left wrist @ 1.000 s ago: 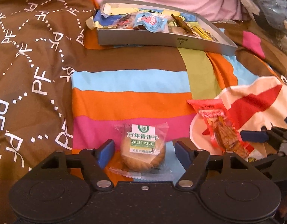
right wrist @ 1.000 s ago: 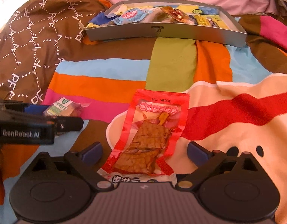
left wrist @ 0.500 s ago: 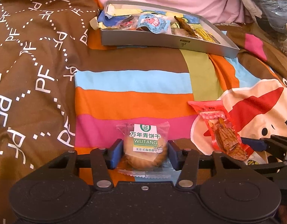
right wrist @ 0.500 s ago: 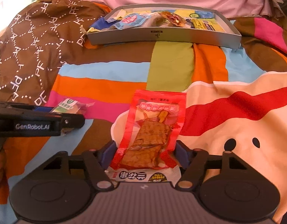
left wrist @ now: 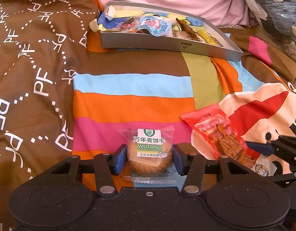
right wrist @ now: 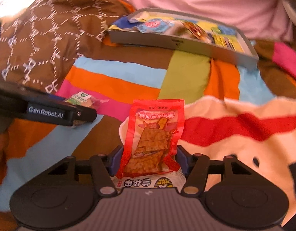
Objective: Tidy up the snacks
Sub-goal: 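Grasp the WUTANG biscuit with the left tool while the right tool grasps the red jerky packet, then carry the biscuit and red jerky packet into the grey tray and open both tools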
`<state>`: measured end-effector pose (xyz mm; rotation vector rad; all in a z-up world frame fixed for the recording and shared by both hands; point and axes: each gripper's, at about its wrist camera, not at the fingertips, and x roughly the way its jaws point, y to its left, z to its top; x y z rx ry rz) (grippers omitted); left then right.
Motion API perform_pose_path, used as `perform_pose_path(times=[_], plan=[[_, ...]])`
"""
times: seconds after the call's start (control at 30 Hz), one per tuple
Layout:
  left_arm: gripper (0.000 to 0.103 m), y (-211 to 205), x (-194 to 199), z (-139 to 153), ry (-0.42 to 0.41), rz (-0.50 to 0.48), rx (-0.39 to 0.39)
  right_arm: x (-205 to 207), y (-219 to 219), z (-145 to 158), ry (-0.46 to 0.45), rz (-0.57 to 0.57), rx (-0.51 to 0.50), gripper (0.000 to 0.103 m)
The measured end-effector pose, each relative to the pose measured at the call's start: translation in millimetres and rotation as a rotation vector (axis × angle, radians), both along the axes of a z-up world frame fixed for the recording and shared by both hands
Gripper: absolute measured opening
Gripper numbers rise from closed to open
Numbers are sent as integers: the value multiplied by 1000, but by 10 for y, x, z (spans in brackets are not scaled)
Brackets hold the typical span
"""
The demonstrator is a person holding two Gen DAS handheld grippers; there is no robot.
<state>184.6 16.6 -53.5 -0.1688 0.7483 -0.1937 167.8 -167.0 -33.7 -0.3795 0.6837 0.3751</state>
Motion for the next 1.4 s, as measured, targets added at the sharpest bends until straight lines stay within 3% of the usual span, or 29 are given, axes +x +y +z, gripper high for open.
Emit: perform_pose_path(times=[0.37, 0.93, 1.2, 1.4], plan=[[51, -15, -42, 30, -42, -5, 0, -48, 62, 0, -104, 70, -77, 61], [51, -115, 44, 248, -141, 22, 8, 34, -103, 189, -217, 41, -32, 61], [51, -104, 379, 592, -207, 29, 27, 324, -213, 535, -336, 25, 1, 62], [51, -212, 953, 1048, -299, -22, 49, 882, -240, 894, -412, 24, 37, 62]])
